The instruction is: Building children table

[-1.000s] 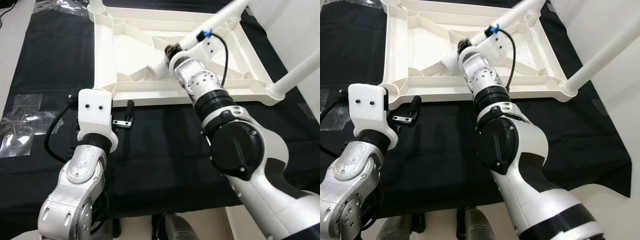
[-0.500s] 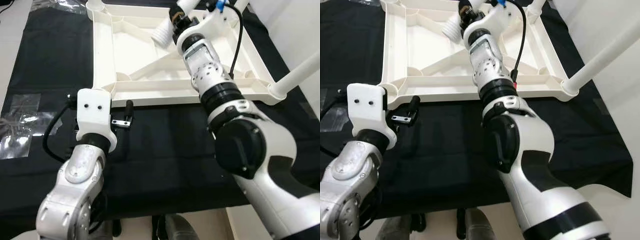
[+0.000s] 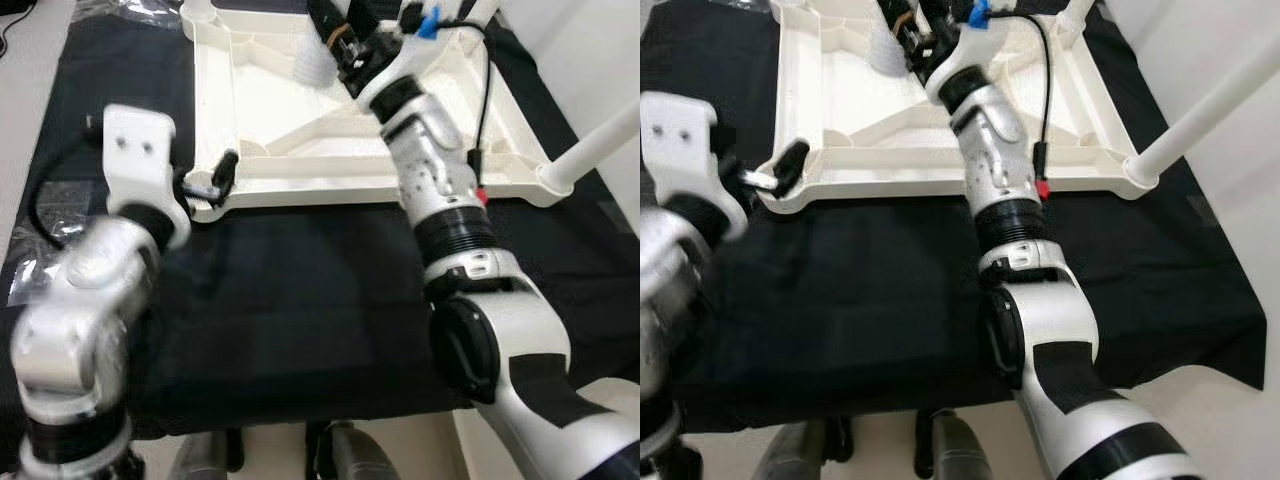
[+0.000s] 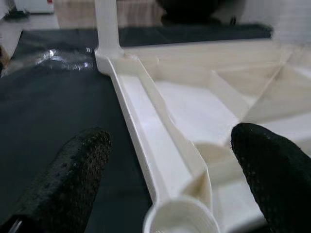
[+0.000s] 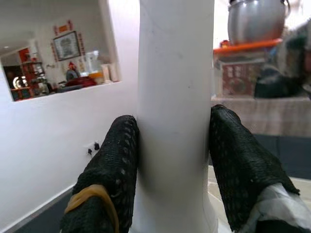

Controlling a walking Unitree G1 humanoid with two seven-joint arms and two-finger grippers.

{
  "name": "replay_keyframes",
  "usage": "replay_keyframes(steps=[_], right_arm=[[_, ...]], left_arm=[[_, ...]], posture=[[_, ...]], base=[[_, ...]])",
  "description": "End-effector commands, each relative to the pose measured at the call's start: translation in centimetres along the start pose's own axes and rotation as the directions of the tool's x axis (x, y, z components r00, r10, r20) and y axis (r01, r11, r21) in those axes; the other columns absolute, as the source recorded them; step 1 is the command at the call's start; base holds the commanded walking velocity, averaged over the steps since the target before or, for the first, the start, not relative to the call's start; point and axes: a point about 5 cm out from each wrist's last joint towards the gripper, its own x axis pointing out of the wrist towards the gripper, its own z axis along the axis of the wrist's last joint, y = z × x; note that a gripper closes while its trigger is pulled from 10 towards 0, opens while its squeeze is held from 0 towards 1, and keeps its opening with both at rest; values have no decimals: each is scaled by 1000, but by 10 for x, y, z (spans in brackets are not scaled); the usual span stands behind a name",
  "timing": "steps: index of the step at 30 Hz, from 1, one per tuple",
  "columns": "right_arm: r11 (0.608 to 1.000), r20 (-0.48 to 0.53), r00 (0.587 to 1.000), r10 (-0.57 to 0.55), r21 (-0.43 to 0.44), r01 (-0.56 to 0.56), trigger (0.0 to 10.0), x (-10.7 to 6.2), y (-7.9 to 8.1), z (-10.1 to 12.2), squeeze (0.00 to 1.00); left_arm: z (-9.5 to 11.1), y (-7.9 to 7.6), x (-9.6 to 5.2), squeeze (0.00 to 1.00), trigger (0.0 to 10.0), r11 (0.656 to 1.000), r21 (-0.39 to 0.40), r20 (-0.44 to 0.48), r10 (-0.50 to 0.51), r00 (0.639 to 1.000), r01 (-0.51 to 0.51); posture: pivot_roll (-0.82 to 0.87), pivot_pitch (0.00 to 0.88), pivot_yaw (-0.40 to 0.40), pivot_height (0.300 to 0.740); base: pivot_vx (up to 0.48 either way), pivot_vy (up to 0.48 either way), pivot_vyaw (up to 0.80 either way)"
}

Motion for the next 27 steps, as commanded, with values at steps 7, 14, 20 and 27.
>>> replay_keyframes(steps=[7,14,20,27], right_arm=[[992,-57,990,127,21,-126,0,-23,16,-16,0],[982,-138,972,191,21,-190,0,-44,35,-39,0],[965,-154,953,260,75,-251,0,-54,48,-40,0],[948,-152,937,314,103,-301,0,-63,62,-36,0]], left_arm=[[18,-2,20,1000,10000,985,-93,96,-139,986,148],[21,-27,27,0,10000,904,-111,112,-401,909,412],[26,-27,35,0,10000,886,-114,153,-432,889,450],[34,-16,50,0,10000,912,-79,183,-383,905,402]], posture=[[42,315,-161,740],[50,314,-158,740],[52,311,-154,740],[53,308,-148,740]], base=[[0,0,0],[0,0,0],[0,0,0],[0,0,0]])
